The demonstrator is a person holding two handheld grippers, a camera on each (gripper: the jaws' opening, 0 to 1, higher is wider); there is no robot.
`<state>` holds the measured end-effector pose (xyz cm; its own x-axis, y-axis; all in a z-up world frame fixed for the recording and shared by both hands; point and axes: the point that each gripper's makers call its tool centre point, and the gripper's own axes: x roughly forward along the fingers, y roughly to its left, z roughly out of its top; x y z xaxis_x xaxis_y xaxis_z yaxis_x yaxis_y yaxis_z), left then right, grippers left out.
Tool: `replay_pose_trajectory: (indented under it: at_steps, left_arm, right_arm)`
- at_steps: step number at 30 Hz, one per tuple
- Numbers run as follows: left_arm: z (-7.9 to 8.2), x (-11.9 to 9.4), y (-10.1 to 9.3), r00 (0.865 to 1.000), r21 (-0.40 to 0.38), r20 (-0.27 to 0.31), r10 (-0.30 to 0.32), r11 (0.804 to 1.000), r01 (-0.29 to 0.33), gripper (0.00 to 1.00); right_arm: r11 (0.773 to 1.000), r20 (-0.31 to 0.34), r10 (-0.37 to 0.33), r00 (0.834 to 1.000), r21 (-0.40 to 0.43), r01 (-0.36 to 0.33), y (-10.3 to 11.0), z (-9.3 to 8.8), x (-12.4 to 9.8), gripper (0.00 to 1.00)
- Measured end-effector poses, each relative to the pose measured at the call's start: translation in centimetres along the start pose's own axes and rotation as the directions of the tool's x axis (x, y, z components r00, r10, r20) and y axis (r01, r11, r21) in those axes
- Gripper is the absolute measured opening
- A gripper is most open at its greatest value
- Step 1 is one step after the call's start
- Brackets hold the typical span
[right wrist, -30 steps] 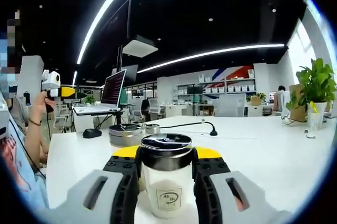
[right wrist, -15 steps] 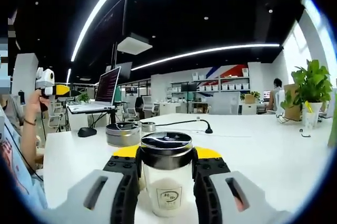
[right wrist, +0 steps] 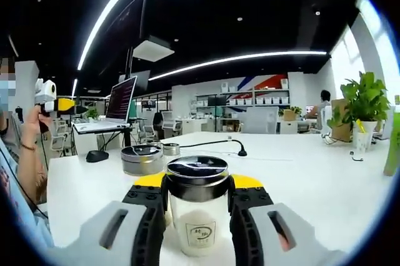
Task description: Rotate the seasoning bottle until the label or dispensing opening points toward the visible target arrow and the bottle remains upright within the marked orientation range
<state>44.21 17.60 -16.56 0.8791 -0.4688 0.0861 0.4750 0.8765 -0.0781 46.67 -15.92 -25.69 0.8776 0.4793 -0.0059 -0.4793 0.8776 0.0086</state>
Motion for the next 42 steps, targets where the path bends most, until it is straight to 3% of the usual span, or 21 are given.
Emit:
replay_pose_trajectory:
  at_steps: [8, 21, 42]
  left_arm:
    - [-0.21, 0.15, -0.14, 1.0, 0.013, -0.01, -0.005, 1.0, 0.006, 0.89]
    - [-0.63, 0.35, -0.62, 1.0, 0.019, -0.025, -0.01, 1.0, 0.011, 0.89]
    - [-0.66, 0.4, -0.43, 0.999, 0.019, -0.034, -0.015, 1.0, 0.015, 0.88]
  right_arm:
    - [0.996, 0.039, -0.084, 0.996, -0.005, 0.084, -0.36, 0.1, 0.08, 0.37]
    - [0.984, 0.033, -0.178, 0.984, -0.005, 0.178, -0.68, 0.19, 0.24, 0.37]
    - [0.96, 0.052, -0.28, 0.959, -0.002, 0.281, -0.63, 0.15, -0.11, 0.37]
